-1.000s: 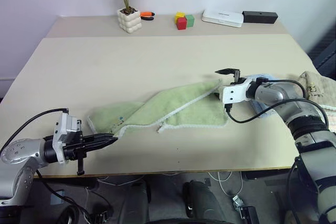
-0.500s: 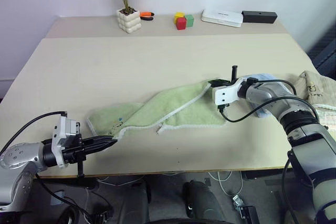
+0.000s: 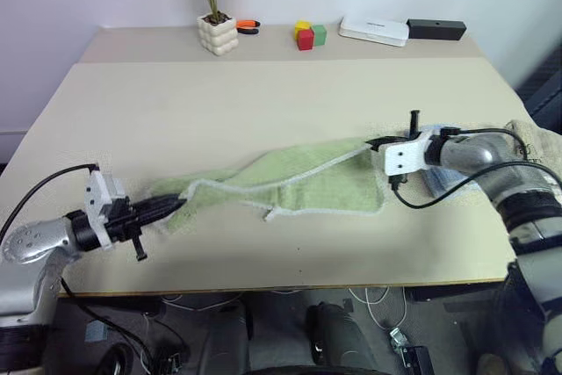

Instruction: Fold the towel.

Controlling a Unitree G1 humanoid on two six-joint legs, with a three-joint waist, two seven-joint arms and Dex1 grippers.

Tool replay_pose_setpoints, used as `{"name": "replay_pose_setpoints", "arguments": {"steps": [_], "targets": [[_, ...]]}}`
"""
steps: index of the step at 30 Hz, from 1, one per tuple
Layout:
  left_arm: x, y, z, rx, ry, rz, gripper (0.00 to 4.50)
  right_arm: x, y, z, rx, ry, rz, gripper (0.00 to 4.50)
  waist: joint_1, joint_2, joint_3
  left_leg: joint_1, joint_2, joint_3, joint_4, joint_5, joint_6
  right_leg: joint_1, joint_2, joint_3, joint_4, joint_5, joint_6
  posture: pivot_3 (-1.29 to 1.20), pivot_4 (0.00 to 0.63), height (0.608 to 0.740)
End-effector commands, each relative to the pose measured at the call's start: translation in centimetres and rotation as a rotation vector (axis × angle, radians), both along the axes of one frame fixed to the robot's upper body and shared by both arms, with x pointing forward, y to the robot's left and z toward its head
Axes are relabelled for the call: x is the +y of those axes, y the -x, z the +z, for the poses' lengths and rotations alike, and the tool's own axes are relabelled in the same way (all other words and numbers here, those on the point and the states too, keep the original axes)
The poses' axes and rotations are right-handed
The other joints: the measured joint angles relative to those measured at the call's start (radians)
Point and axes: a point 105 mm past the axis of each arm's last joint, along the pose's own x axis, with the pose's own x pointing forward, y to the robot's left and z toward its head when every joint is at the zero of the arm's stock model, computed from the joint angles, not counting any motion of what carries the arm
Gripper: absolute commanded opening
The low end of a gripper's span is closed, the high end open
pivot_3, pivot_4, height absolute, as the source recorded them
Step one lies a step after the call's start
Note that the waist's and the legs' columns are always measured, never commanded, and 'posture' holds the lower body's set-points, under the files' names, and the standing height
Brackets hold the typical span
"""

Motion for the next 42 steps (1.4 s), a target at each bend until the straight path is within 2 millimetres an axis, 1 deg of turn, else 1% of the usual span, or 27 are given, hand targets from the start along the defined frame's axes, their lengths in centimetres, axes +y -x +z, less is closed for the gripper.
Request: {"name": "replay_pose_setpoints", "arguments": {"steps": [1,2,4,7,8,9,10,11,12,13,14,15,16,18,20,22,24,27,28,29,30,32,35,38,39,42], "targets": [[0.8,-1.4,1.3,-0.058,0.021,0.064,0.00,0.7,1.7,1.4,0.098,-0.080,0.024,0.03,-0.002,0.000,0.000,0.000,0.000,0.000,0.000,0.000,0.000,0.000,0.000,0.000,0.000,0.000,0.001,0.00,0.150,0.740],[0.9,-1.6,1.3,-0.051,0.034,0.067,0.00,0.9,2.0,1.5,0.116,-0.083,0.025,0.03,-0.005,0.000,0.000,0.000,0.000,0.000,0.000,0.000,0.000,0.000,0.000,0.000,0.000,0.000,0.001,0.00,0.150,0.740],[0.8,-3.3,1.8,-0.039,0.061,0.098,0.00,1.5,1.7,2.3,0.112,-0.104,0.009,0.03,-0.008,0.001,0.000,0.001,0.000,0.000,0.000,0.000,0.000,0.000,0.000,0.000,0.001,0.001,0.001,0.00,0.150,0.740],[0.3,-6.6,3.0,-0.120,0.050,0.139,0.00,2.8,-0.5,4.4,0.030,-0.164,-0.022,0.03,-0.005,0.001,0.000,0.002,0.000,0.000,0.001,0.000,0.000,0.000,0.002,0.000,0.002,0.001,0.001,0.00,0.150,0.740],[0.1,-7.8,3.7,-0.150,0.060,0.154,0.00,3.1,-1.5,5.2,-0.017,-0.168,-0.040,0.03,-0.005,0.000,0.000,0.002,0.000,0.000,0.001,0.000,0.000,0.000,0.002,0.000,0.002,0.001,0.001,0.00,0.150,0.740],[0.2,-9.5,4.4,-0.187,0.042,0.200,0.00,3.6,-2.7,6.3,-0.073,-0.191,-0.055,0.03,-0.004,0.000,0.000,0.002,0.000,0.000,0.002,0.000,0.000,0.000,0.002,0.000,0.002,0.001,0.001,0.00,0.150,0.740],[0.4,-11.0,5.2,-0.235,0.007,0.247,0.00,4.0,-3.8,7.4,-0.118,-0.219,-0.070,0.03,-0.003,0.000,0.000,0.002,0.000,0.000,0.002,0.000,0.000,0.000,0.002,0.000,0.002,0.001,0.002,0.00,0.150,0.740],[0.4,-12.1,6.0,-0.279,-0.020,0.273,0.00,4.3,-4.5,8.1,-0.149,-0.235,-0.081,0.03,-0.002,0.000,0.000,0.002,0.000,0.000,0.002,0.000,0.000,0.000,0.002,0.000,0.002,0.001,0.003,0.00,0.150,0.740],[0.9,-13.7,7.2,-0.317,-0.039,0.349,0.00,4.3,-5.7,9.3,-0.220,-0.232,-0.124,0.03,-0.002,0.000,0.000,0.001,0.000,0.000,0.002,0.000,0.000,-0.001,0.002,0.000,0.002,0.002,0.003,0.00,0.150,0.740],[1.4,-14.8,8.6,-0.363,-0.057,0.418,0.00,4.2,-6.6,10.2,-0.272,-0.224,-0.155,0.03,-0.001,0.000,0.000,0.000,0.000,0.000,0.002,0.000,0.000,-0.001,0.002,0.000,0.002,0.002,0.004,0.00,0.150,0.740],[1.6,-15.6,10.8,-0.419,-0.043,0.468,0.00,3.9,-7.4,12.0,-0.367,-0.222,-0.201,0.03,0.000,0.000,0.000,-0.001,-0.001,0.000,0.001,0.000,0.000,-0.002,0.001,0.000,0.001,0.002,0.004,0.00,0.150,0.740],[1.8,-16.1,12.8,-0.463,-0.020,0.503,0.00,3.6,-7.9,14.0,-0.459,-0.238,-0.244,0.03,0.001,-0.001,0.001,-0.003,-0.001,0.000,0.001,0.000,0.000,-0.004,0.001,0.000,0.001,0.002,0.004,0.00,0.150,0.740],[1.9,-16.3,14.6,-0.507,0.002,0.525,0.00,3.4,-8.1,15.7,-0.516,-0.276,-0.264,0.03,0.000,-0.001,0.001,-0.007,-0.003,0.000,0.001,0.000,0.000,-0.007,-0.001,0.000,0.001,0.003,0.005,0.00,0.150,0.740],[2.2,-15.9,17.4,-0.591,0.013,0.531,0.00,2.9,-7.8,18.3,-0.614,-0.314,-0.270,0.03,-0.001,-0.001,0.001,-0.018,-0.004,0.000,0.002,0.000,-0.001,-0.019,-0.002,0.001,0.002,0.004,0.006,0.00,0.150,0.740],[2.5,-15.3,19.0,-0.640,0.001,0.504,0.00,2.4,-7.2,19.8,-0.665,-0.340,-0.252,0.03,-0.005,-0.001,0.001,-0.021,-0.004,0.002,0.001,0.003,-0.004,-0.022,-0.002,0.002,0.001,0.004,0.007,0.00,0.150,0.740],[2.7,-14.7,19.2,-0.633,0.005,0.449,0.00,2.0,-6.6,20.3,-0.688,-0.351,-0.224,0.03,-0.007,0.000,0.001,-0.020,-0.004,0.003,-0.002,0.003,-0.005,-0.022,-0.002,0.002,0.000,0.004,0.007,0.00,0.150,0.740],[3.2,-14.1,18.1,-0.597,-0.006,0.385,0.00,1.9,-5.9,19.7,-0.665,-0.363,-0.183,0.03,-0.008,0.000,0.001,-0.020,-0.004,0.003,-0.003,0.003,-0.005,-0.022,-0.002,0.002,-0.001,0.004,0.007,0.00,0.150,0.740],[4.2,-13.0,16.6,-0.553,-0.006,0.323,0.00,2.9,-4.4,17.6,-0.568,-0.362,-0.076,0.03,-0.014,0.000,0.001,-0.018,-0.004,0.003,-0.002,0.001,-0.001,-0.021,-0.002,0.003,0.001,0.004,0.007,0.00,0.150,0.740],[4.4,-12.5,16.0,-0.550,-0.024,0.295,0.00,3.4,-3.7,16.2,-0.494,-0.365,-0.035,0.03,-0.017,0.000,0.001,-0.018,-0.004,0.003,-0.001,0.001,-0.001,-0.020,-0.001,0.003,0.002,0.004,0.007,0.00,0.150,0.740],[4.5,-11.9,15.1,-0.554,-0.063,0.265,0.00,3.8,-2.9,14.3,-0.406,-0.357,-0.002,0.03,-0.020,0.000,0.001,-0.018,-0.004,0.003,0.001,0.001,-0.001,-0.020,-0.001,0.003,0.003,0.004,0.007,0.00,0.150,0.740],[4.5,-11.2,13.7,-0.539,-0.101,0.214,0.00,4.0,-1.9,12.4,-0.330,-0.352,0.023,0.03,-0.022,0.000,0.000,-0.017,-0.004,0.003,0.001,0.001,-0.001,-0.019,-0.001,0.003,0.003,0.004,0.008,0.00,0.150,0.740],[4.5,-10.1,11.5,-0.494,-0.141,0.137,0.00,4.2,-0.3,9.4,-0.193,-0.358,0.035,0.03,-0.020,0.000,0.000,-0.016,-0.004,0.002,0.002,0.001,-0.001,-0.017,-0.002,0.003,0.003,0.004,0.008,0.00,0.150,0.740],[4.4,-8.5,8.8,-0.407,-0.167,0.026,0.00,3.9,2.0,6.4,-0.043,-0.332,0.037,0.03,-0.016,0.000,0.001,-0.016,-0.004,0.002,0.003,0.001,-0.001,-0.017,-0.002,0.003,0.003,0.004,0.008,0.00,0.150,0.740],[4.1,-6.7,6.0,-0.307,-0.177,-0.075,0.00,2.7,4.5,4.7,0.122,-0.266,0.022,0.03,-0.005,0.001,0.000,-0.016,-0.004,0.002,0.005,0.001,-0.001,-0.017,-0.002,0.003,0.004,0.004,0.008,0.00,0.150,0.740],[3.8,-6.0,5.4,-0.306,-0.197,-0.107,0.00,2.1,5.4,4.3,0.177,-0.229,0.015,0.03,-0.004,0.001,0.000,-0.016,-0.004,0.002,0.005,0.001,-0.001,-0.016,-0.002,0.003,0.004,0.004,0.008,0.00,0.150,0.740],[3.2,-4.3,3.9,-0.236,-0.206,-0.184,0.00,1.5,7.8,3.7,0.333,-0.180,0.001,0.03,0.000,0.000,0.000,-0.014,-0.003,0.003,0.004,0.001,-0.001,-0.014,-0.002,0.004,0.004,0.004,0.008,0.00,0.150,0.740]]}}
